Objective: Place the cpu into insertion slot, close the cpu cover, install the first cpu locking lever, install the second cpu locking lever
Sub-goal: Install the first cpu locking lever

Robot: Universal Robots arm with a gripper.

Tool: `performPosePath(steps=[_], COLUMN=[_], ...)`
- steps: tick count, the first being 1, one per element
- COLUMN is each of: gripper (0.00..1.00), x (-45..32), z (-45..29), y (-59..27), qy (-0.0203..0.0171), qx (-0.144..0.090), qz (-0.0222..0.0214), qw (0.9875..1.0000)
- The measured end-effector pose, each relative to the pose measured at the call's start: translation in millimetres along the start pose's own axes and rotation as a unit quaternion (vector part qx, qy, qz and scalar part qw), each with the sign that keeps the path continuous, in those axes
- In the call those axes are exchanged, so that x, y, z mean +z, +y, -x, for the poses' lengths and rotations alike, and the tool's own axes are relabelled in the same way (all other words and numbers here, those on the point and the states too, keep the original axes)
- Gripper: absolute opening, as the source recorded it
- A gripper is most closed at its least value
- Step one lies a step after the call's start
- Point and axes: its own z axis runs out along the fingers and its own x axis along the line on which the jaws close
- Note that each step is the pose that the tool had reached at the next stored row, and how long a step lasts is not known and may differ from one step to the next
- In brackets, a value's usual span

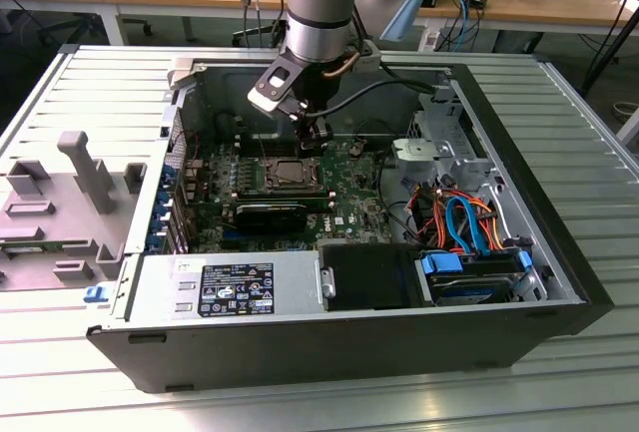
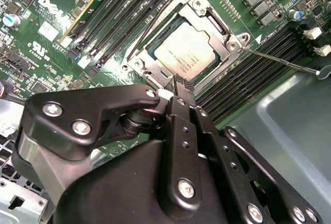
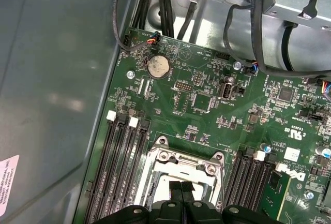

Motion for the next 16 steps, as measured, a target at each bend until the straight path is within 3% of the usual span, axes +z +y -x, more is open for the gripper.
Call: performPosePath(steps=[16], gripper=[0.11], x=[0.0], z=[0.0], y=[0.0], qy=[-0.0006], qx=[-0.012], qz=[0.0], qw=[0.9999])
